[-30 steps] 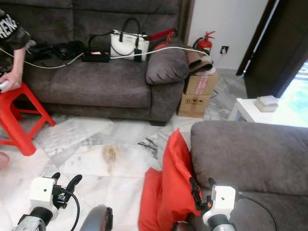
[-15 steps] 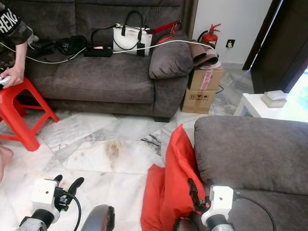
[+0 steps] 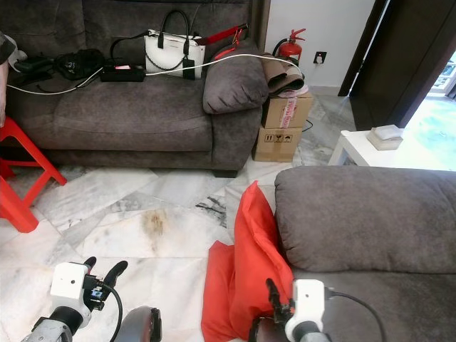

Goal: Move the pillow to the sofa from floor

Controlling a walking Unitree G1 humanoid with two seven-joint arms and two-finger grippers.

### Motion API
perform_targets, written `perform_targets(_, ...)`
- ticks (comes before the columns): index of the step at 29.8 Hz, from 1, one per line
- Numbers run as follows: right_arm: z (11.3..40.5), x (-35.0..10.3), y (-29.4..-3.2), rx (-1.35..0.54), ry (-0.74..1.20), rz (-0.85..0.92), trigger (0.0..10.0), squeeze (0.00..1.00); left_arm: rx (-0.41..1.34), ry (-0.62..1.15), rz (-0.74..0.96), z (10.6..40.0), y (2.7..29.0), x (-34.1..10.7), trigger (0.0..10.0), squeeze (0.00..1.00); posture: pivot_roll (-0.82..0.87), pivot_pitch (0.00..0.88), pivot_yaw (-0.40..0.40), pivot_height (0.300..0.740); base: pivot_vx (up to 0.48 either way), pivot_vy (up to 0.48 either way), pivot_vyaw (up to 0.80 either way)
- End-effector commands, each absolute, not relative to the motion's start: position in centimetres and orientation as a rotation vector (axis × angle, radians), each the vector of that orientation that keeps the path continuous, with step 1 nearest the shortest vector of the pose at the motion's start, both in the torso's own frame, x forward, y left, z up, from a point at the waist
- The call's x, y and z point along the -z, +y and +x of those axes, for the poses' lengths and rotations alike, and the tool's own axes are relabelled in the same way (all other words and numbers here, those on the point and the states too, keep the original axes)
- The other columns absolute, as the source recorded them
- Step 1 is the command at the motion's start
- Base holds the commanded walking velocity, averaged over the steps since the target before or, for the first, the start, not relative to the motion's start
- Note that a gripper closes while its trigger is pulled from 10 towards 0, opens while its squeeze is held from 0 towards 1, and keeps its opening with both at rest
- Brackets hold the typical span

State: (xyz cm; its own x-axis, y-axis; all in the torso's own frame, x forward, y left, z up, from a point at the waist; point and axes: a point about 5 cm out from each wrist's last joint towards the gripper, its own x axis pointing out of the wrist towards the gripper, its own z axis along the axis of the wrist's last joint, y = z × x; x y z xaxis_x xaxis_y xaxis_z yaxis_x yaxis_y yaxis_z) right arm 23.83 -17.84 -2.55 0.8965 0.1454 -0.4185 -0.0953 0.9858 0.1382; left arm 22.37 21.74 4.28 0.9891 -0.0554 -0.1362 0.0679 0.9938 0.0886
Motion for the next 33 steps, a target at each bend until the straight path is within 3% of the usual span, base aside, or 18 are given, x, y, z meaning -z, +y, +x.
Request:
perform_targets(1,24.0,3.2,-17.1,-0.117,0.486,0.113,10.0,0.00,0.069,0.150,0.086,22.2,21.5,-4.2,10.0,0.00,0.16,0.136,-0.001,0.585,0.000,0.000,0.00)
perform_targets(10,27.3,1.7,-14.7,-0.115,0.470,0.150,10.0,0.00,0.051,0.136,0.099,21.5,22.0,-4.9,10.0,0.00,0.25,0.168,-0.007,0.585,0.000,0.000,0.00)
perform_targets(11,27.7,1.4,-14.7,-0.112,0.456,0.159,10.0,0.17,0.046,0.136,0.101,21.3,22.1,-5.0,10.0,0.00,0.25,0.169,-0.008,0.585,0.000,0.000,0.00)
perform_targets(12,28.1,1.0,-14.7,-0.106,0.435,0.170,10.0,0.47,0.040,0.137,0.102,21.1,22.2,-5.0,10.0,0.00,0.25,0.172,-0.010,0.585,0.000,0.000,0.00)
perform_targets(13,28.4,0.8,-14.8,-0.099,0.424,0.175,10.0,0.59,0.036,0.138,0.103,21.0,22.2,-5.0,10.0,0.00,0.26,0.173,-0.010,0.585,0.000,0.000,0.00)
perform_targets(20,29.2,0.0,-15.5,-0.058,0.389,0.159,10.0,0.52,0.027,0.145,0.102,20.3,22.2,-5.1,10.0,0.00,0.27,0.182,-0.009,0.585,0.000,0.000,0.00)
perform_targets(21,29.1,0.1,-15.6,-0.062,0.394,0.140,10.0,0.00,0.026,0.149,0.101,20.2,22.2,-5.1,10.0,0.00,0.27,0.183,-0.007,0.585,0.000,0.000,0.00)
perform_targets(26,28.7,0.5,-15.5,-0.071,0.410,0.100,10.0,0.00,0.028,0.155,0.103,20.1,22.2,-5.2,10.0,0.00,0.27,0.187,-0.003,0.585,0.000,0.000,0.00)
perform_targets(27,28.7,0.5,-15.4,-0.066,0.403,0.107,10.0,0.64,0.028,0.155,0.104,20.1,22.2,-5.3,10.0,0.00,0.27,0.189,-0.003,0.585,0.000,0.000,0.00)
perform_targets(28,28.7,0.4,-15.5,-0.050,0.387,0.118,10.0,1.00,0.028,0.155,0.105,20.1,22.2,-5.3,10.0,0.00,0.27,0.190,-0.002,0.585,0.000,0.000,0.00)
perform_targets(33,29.1,-0.1,-15.8,-0.003,0.347,0.124,10.0,1.00,0.024,0.157,0.106,20.0,22.3,-5.4,10.0,0.00,0.28,0.197,-0.002,0.585,0.000,0.000,0.00)
